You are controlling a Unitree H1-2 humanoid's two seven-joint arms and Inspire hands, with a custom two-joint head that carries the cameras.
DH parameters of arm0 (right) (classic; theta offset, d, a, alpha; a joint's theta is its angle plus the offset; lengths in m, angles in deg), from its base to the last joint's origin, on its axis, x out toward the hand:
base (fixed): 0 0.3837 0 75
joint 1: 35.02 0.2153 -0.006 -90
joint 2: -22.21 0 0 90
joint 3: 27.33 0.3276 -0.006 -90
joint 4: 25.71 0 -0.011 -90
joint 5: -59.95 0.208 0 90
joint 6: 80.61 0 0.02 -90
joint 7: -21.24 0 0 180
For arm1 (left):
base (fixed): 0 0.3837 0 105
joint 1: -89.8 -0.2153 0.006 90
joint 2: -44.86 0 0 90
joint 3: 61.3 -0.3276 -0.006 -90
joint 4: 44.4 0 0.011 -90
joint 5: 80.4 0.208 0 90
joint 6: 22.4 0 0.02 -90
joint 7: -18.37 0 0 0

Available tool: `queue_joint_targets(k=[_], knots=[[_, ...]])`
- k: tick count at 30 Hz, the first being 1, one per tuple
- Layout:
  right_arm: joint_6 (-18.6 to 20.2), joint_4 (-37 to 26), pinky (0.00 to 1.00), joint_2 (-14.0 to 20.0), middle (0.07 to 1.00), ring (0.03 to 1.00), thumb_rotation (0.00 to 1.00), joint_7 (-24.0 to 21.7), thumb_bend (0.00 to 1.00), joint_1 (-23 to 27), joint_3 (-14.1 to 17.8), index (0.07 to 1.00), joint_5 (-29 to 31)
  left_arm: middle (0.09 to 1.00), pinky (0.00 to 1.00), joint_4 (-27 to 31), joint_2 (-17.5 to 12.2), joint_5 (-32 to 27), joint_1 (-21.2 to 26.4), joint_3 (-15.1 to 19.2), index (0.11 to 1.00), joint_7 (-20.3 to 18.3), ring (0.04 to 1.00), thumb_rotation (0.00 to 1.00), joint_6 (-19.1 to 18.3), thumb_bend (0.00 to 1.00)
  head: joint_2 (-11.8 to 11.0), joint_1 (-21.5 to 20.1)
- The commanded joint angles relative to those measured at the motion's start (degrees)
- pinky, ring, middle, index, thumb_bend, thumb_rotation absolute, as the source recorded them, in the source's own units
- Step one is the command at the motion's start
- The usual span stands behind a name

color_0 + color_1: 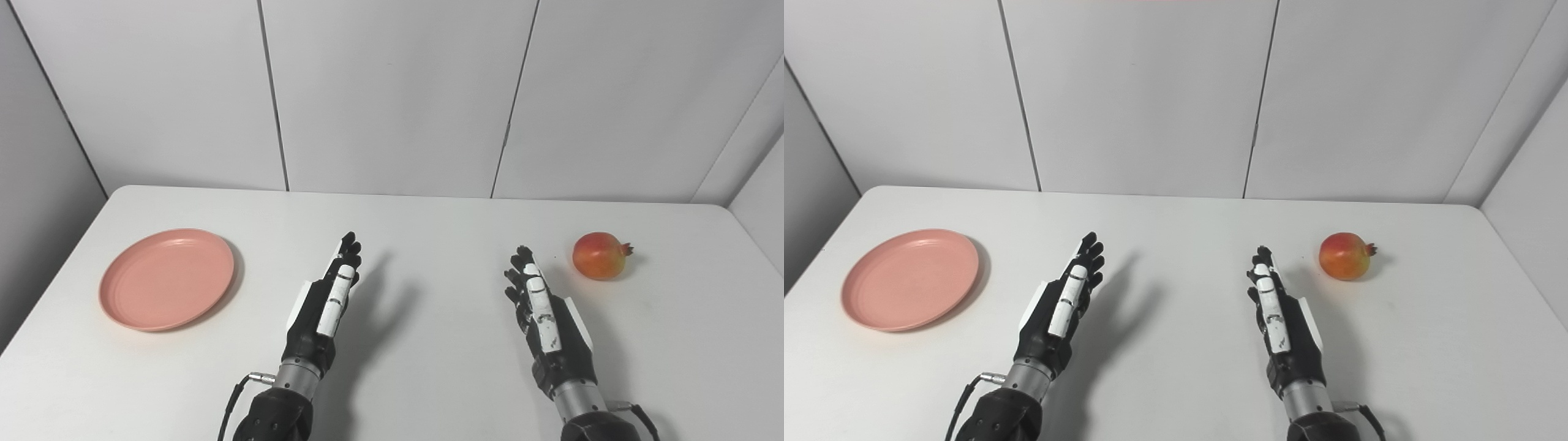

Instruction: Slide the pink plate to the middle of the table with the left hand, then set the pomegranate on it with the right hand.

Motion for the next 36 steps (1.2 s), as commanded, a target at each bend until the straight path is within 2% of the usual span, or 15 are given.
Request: queue_joint_targets(k=[1,36], knots=[[-3.4,-1.5,1.0,-0.3,1.0,1.0,1.0,-0.1,0.31,1.0,-0.1,1.0,0.4,1.0,1.0,2.2,0.6,-0.3,0.9,-0.2,1.0,-0.4,1.0,1.0,0.5,0.42,-0.1,0.1],[-3.1,-1.5,1.0,-0.2,1.0,1.0,1.0,-0.3,0.31,1.0,0.1,1.0,1.0,1.0,1.0,1.9,0.7,-0.8,1.1,0.0,1.0,-0.7,1.0,1.0,0.6,0.42,-0.3,0.4]])
